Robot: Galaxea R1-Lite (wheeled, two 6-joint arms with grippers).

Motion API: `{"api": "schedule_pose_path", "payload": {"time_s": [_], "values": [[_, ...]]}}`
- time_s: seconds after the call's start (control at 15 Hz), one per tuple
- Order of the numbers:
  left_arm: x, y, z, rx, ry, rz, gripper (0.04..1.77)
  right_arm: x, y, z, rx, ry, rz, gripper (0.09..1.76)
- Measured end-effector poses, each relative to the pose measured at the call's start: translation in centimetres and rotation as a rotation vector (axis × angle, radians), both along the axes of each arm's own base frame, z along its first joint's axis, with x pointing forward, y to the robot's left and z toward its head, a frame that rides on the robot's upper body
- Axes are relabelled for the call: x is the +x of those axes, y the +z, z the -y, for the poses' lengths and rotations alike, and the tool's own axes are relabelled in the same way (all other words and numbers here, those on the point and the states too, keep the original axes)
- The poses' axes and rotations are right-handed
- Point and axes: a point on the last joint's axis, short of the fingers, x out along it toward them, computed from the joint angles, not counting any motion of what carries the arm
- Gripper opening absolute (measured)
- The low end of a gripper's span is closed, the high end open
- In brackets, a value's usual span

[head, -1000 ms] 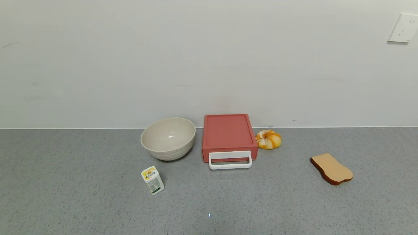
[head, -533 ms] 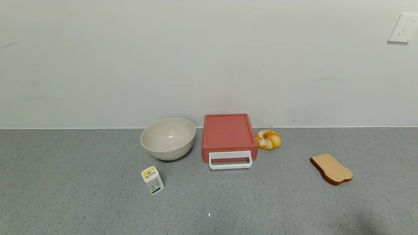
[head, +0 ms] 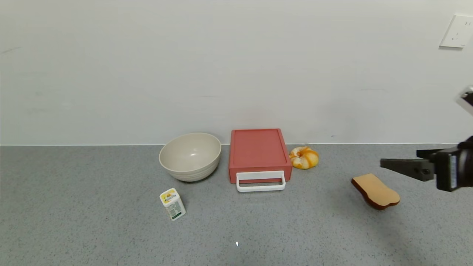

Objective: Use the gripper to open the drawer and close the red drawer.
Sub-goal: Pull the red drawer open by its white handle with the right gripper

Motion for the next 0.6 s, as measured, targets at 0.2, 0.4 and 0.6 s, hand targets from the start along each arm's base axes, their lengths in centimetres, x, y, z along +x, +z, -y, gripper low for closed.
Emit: {"api": "schedule_pose_path", "payload": {"time_s": [0.2,0.4,0.6], "values": [[0.0,0.0,0.0,0.001,0.000,0.000,1.72,4.3,-1.6,-4.4,-0.036,-0.012,-0.087,1.71],[0.0,0.0,0.0,0.002,0.000,0.000,1.72,6.5,-4.1,-8.6,-0.121,-0.018,-0.168,1.71],[0.0,0.0,0.0,0.002,0.000,0.000,1.72,7.8,-5.7,-11.8,-0.104,-0.024,-0.262,1.71]]}}
